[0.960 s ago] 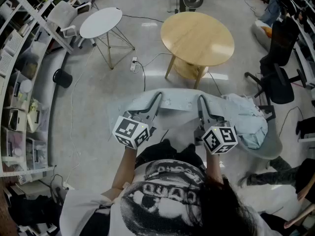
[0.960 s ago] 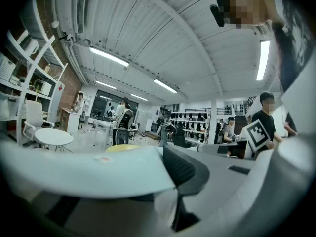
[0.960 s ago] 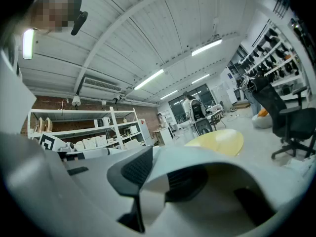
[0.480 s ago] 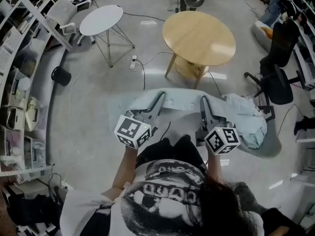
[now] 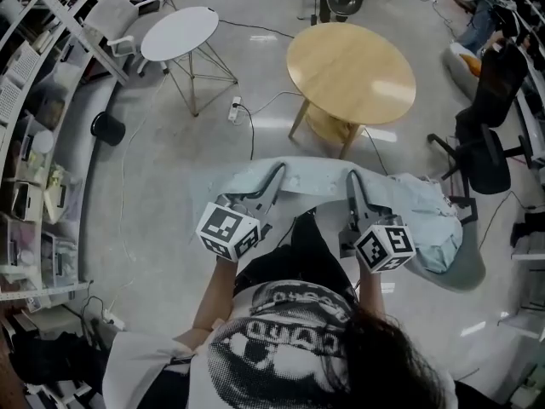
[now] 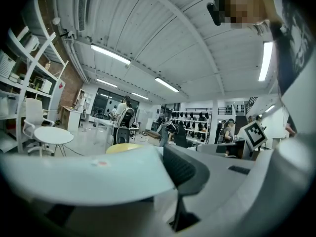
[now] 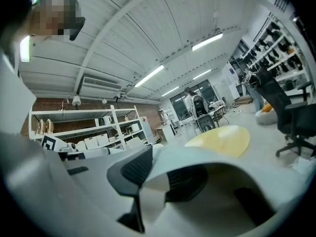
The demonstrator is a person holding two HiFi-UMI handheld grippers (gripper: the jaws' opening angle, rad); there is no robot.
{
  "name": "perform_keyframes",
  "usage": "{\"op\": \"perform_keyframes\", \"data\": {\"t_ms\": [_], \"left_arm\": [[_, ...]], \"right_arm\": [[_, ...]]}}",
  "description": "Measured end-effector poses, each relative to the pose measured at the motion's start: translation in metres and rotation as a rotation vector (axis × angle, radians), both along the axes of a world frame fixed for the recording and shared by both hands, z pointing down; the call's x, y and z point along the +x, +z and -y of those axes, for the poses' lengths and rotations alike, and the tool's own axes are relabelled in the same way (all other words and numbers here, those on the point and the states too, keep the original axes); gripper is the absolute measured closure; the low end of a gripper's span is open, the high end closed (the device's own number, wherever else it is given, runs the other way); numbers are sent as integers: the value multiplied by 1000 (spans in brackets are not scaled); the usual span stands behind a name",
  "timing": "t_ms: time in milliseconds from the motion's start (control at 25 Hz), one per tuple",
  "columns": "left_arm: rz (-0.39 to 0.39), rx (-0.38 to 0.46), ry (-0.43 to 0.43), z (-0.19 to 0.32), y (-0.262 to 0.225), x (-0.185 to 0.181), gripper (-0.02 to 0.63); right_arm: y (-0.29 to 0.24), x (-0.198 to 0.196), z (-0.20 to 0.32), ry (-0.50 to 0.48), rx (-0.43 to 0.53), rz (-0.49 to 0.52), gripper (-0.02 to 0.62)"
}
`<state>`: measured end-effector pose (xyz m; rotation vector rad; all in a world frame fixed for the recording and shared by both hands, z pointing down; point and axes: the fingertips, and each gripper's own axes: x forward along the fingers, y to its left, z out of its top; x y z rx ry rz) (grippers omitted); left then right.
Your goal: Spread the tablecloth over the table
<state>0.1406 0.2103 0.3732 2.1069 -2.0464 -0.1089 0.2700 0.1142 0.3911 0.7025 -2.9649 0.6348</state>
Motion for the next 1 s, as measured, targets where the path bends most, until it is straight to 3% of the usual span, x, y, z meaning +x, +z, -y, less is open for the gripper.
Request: {"op": "perform_keyframes", "data": {"t_ms": [400,720,1000], "left_arm": [[8,-27,15,96,4,-49,543],[-22,-27,36,197,2,-66,543],[1,-30,33,246,0,-80,541]], "right_arm": [[10,-49,95,4,-36,13,523],[3,-64,194,17,-28,36,525],[1,-78,243,7,-18,40,523]]}}
